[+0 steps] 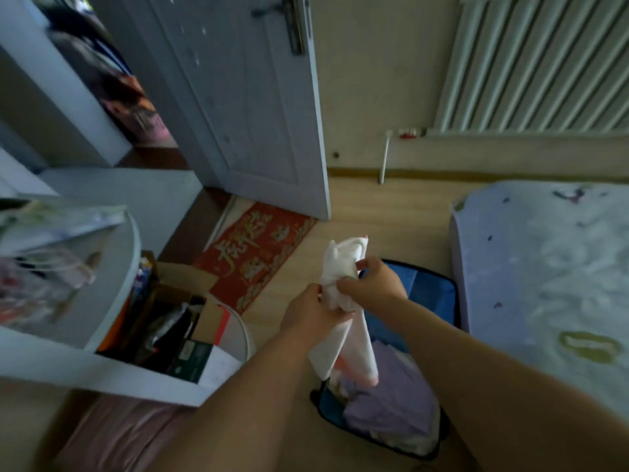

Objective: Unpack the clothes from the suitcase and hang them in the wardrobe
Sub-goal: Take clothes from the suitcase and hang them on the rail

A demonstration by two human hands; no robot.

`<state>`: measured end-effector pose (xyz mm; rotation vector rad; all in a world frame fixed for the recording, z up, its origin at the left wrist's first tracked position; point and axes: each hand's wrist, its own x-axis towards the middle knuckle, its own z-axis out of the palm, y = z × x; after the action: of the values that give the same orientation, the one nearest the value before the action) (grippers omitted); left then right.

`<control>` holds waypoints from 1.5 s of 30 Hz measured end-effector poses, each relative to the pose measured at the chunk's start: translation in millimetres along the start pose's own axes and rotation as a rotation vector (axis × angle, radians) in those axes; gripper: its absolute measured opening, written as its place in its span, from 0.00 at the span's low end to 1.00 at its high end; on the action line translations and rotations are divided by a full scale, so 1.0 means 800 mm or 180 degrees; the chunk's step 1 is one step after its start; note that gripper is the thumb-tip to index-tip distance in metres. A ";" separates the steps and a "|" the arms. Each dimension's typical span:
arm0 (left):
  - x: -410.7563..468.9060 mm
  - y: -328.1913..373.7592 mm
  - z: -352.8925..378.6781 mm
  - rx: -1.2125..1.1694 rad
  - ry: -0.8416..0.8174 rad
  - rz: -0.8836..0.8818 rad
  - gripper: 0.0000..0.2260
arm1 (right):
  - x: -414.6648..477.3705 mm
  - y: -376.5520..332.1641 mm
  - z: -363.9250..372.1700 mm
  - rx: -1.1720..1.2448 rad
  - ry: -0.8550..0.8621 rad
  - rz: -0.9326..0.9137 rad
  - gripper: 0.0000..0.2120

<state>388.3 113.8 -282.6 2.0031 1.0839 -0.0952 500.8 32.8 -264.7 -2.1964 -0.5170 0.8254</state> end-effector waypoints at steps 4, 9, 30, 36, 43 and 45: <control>-0.031 0.033 -0.061 -0.0033 0.0633 0.0420 0.11 | -0.038 -0.063 -0.037 0.0228 0.0010 -0.0408 0.26; -0.066 0.083 -0.128 -0.0593 0.1241 0.0608 0.12 | -0.084 -0.120 -0.077 0.0642 -0.0087 -0.0931 0.34; -0.177 0.114 -0.296 -0.1235 0.1395 0.0345 0.08 | -0.136 -0.271 -0.111 0.1262 0.0242 -0.1189 0.06; -0.222 0.120 -0.292 -0.1860 0.1134 0.0490 0.09 | -0.143 -0.294 -0.090 0.1013 -0.0092 -0.1245 0.10; -0.251 0.108 -0.279 -0.0938 0.0895 0.0484 0.02 | -0.166 -0.319 -0.094 0.1321 -0.0494 -0.1223 0.08; -0.251 0.109 -0.274 -0.0813 0.1405 0.0436 0.07 | -0.173 -0.321 -0.099 0.1455 -0.0574 -0.1187 0.06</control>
<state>259.7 110.9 -0.7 1.9001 1.1542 0.5543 428.6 83.7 24.0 -1.5584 -0.7201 0.8420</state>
